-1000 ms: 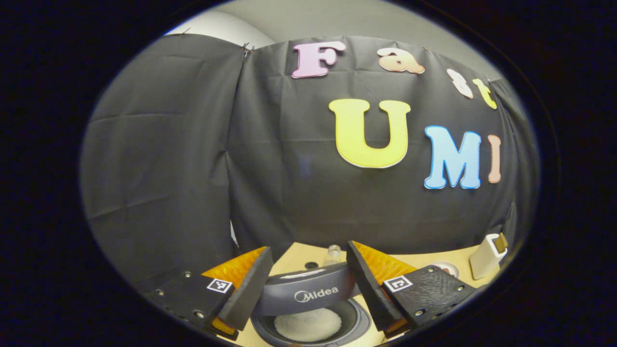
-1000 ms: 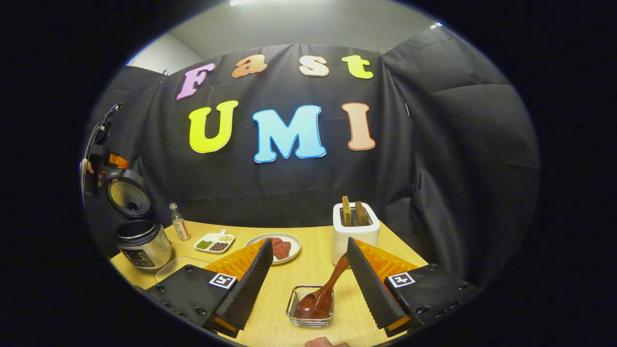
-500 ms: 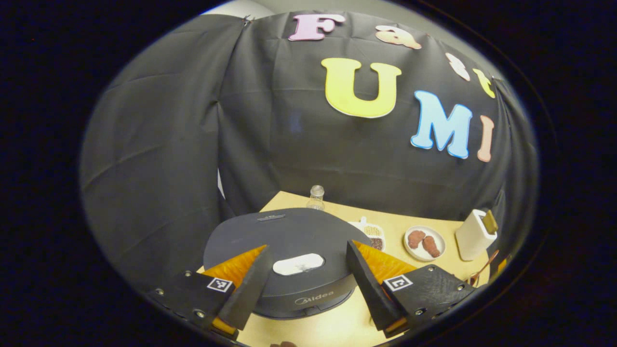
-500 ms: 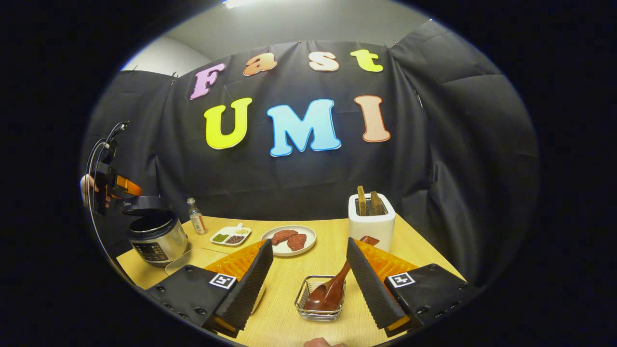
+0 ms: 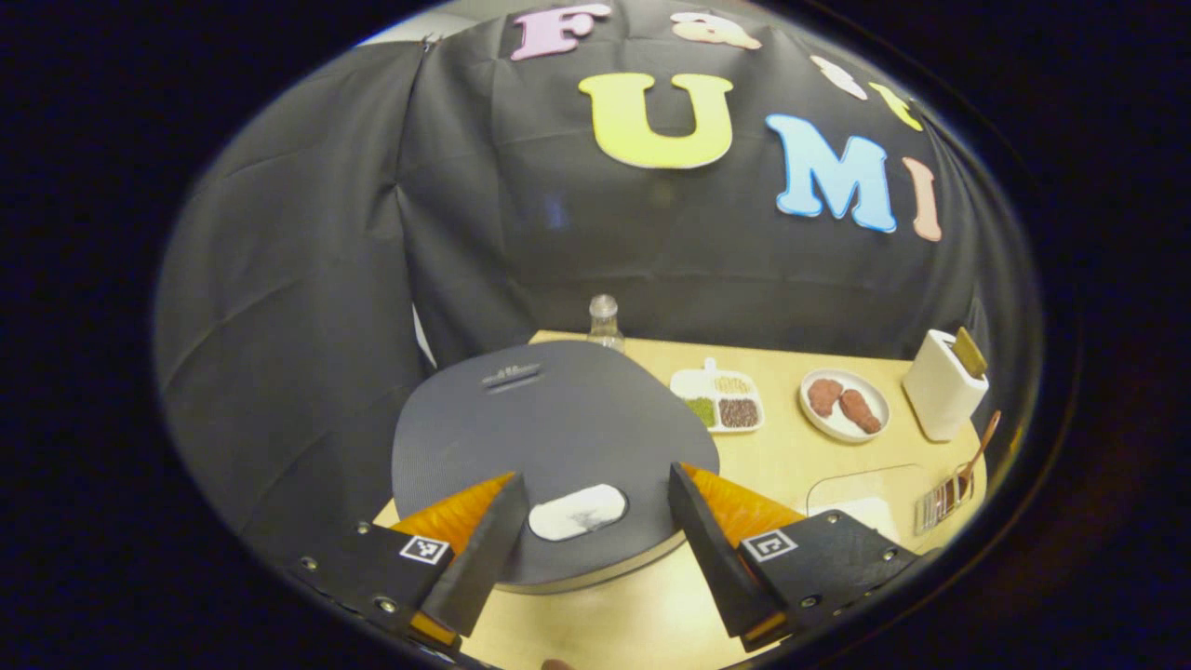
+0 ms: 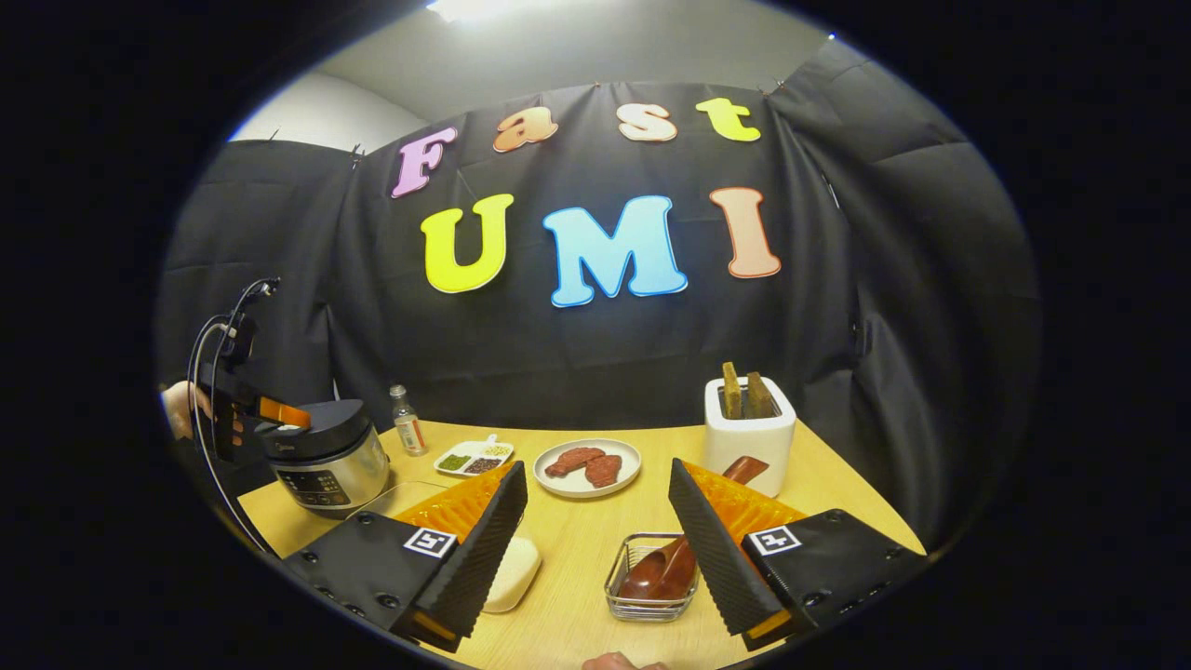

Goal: Close the left gripper, press the button to open the rice cooker; take a wooden spoon from the chopstick holder with the right hand, scoop a spoonful of rice and pour it into the rice cooker, then put the wooden spoon back into the chopstick holder.

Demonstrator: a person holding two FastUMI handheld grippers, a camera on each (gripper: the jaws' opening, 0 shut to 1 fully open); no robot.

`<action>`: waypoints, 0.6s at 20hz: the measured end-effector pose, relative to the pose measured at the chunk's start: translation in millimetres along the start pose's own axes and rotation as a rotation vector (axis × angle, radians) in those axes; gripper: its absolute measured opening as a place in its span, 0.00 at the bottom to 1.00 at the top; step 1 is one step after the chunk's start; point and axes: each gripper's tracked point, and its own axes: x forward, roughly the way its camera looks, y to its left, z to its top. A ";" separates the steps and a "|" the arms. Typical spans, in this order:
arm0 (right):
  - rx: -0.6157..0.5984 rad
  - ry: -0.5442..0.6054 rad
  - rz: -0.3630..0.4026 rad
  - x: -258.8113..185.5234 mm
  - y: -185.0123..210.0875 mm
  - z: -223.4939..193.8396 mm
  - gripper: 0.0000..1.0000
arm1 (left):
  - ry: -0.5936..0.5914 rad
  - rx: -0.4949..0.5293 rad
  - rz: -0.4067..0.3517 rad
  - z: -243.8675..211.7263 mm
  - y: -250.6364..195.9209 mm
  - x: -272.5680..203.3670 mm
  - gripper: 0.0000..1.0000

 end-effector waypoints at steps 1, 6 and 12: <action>-0.006 -0.006 0.017 1.5 5.3 1.2 0.98 | -0.020 -0.004 -0.011 3.3 0.2 0.0 0.98; -0.048 -0.033 0.033 6.7 18.0 4.6 0.98 | -0.067 0.020 -0.037 -2.6 0.4 0.8 1.00; -0.049 -0.004 0.021 6.3 19.9 -4.6 0.98 | -0.109 0.034 -0.019 -1.1 1.2 -0.7 0.98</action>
